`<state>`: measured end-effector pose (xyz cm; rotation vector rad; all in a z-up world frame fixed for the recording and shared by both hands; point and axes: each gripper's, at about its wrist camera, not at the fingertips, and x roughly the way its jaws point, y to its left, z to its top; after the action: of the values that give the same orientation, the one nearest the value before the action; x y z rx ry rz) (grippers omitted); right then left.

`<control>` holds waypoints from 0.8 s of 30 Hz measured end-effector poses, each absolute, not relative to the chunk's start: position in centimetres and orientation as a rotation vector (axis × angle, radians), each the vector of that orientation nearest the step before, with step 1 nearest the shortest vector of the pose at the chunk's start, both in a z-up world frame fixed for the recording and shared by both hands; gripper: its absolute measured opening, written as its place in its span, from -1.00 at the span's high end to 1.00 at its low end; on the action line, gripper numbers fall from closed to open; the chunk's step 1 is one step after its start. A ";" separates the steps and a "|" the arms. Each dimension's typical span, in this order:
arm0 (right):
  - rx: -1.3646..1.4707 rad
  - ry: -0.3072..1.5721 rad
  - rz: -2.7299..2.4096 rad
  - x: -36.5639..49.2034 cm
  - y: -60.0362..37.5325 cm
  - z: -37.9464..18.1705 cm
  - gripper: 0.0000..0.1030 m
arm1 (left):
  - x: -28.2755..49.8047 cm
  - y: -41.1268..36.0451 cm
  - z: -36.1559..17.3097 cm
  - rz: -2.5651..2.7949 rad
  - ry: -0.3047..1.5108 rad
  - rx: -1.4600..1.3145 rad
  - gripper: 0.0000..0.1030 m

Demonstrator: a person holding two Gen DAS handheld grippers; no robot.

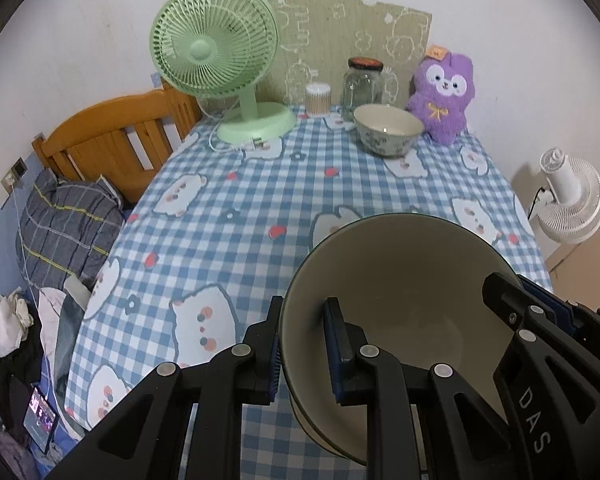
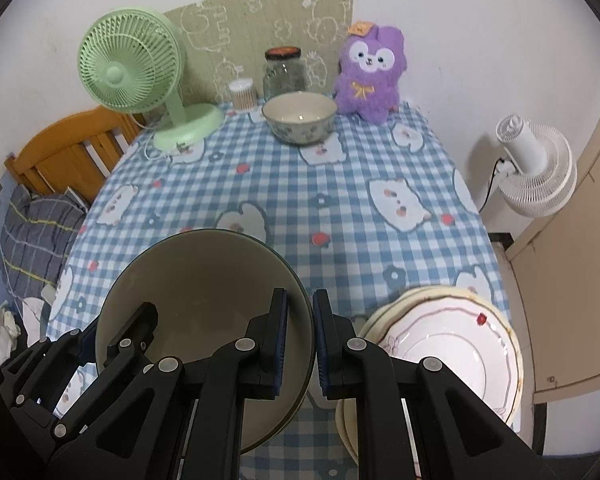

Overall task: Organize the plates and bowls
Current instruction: 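Carry the wide cream bowl with both grippers toward the plate stack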

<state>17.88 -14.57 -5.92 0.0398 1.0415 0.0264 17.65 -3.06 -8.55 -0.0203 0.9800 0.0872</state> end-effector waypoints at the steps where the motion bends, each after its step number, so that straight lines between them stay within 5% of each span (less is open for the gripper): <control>1: 0.041 1.046 0.025 17.8 -14.6 -6.2 0.69 | 17.6 -3.1 -8.9 0.086 0.987 -0.021 0.68; 24: 0.037 1.146 0.006 17.8 -13.9 -10.5 0.69 | 17.5 -2.6 -13.1 0.072 1.081 -0.022 0.68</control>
<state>17.83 -13.90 -10.50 0.0365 1.1458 0.0057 17.52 -2.65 -13.10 -0.0221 1.0810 0.0716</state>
